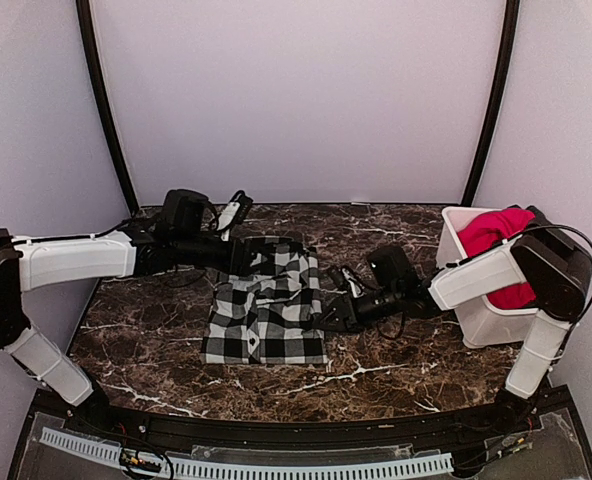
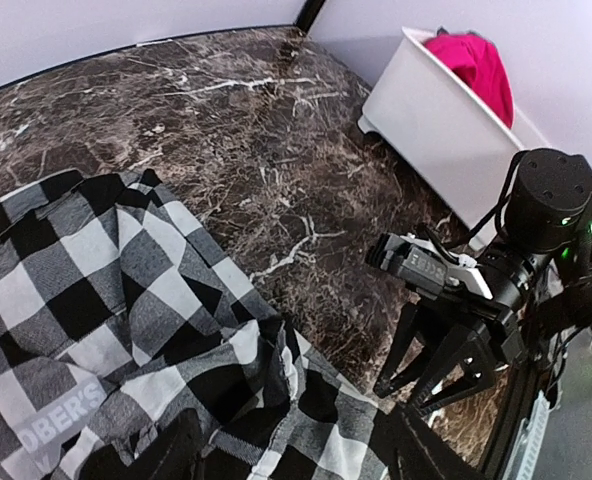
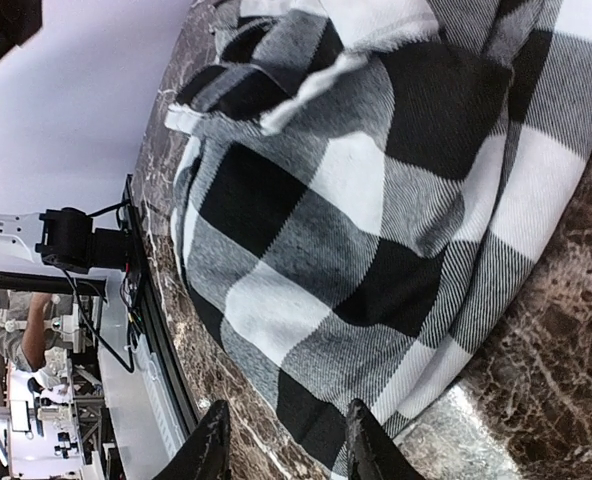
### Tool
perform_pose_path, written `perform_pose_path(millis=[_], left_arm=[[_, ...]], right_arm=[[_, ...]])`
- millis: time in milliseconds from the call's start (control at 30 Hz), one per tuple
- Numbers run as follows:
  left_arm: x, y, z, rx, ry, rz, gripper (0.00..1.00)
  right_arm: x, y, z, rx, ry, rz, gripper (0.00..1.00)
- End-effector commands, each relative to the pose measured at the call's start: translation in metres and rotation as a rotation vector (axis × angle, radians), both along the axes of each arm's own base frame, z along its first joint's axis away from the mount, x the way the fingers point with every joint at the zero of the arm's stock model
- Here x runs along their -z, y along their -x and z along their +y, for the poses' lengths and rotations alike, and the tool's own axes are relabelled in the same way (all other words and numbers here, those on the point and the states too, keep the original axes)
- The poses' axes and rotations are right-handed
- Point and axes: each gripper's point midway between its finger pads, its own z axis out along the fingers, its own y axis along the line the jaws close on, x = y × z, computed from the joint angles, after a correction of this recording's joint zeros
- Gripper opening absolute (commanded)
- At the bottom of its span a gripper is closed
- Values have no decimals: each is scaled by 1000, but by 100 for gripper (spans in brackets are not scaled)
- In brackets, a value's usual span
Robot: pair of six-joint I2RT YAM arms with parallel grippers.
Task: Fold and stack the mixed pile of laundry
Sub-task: Smooth out the 2/3-rectangle-folded shirt at the center of the board.
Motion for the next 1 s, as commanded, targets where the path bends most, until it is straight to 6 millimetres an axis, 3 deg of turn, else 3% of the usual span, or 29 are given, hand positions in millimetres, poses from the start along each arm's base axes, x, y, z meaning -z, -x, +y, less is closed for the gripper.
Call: perform_pose_path(millis=[0, 200, 233, 367, 600, 967], left_arm=[[22, -2, -28, 144, -175, -42, 60], [51, -14, -71, 253, -291, -58, 51], [62, -15, -75, 268, -311, -51, 51], [74, -24, -89, 292, -334, -40, 50], [101, -25, -93, 317, -379, -1, 45], [112, -24, -98, 329, -355, 14, 15]], right_arm=[[17, 4, -1, 44, 27, 34, 36], [32, 15, -2, 47, 55, 70, 36], [33, 16, -1, 47, 52, 73, 36], [40, 20, -1, 48, 62, 88, 36], [52, 27, 0, 43, 72, 114, 32], [65, 34, 0, 34, 77, 145, 20]])
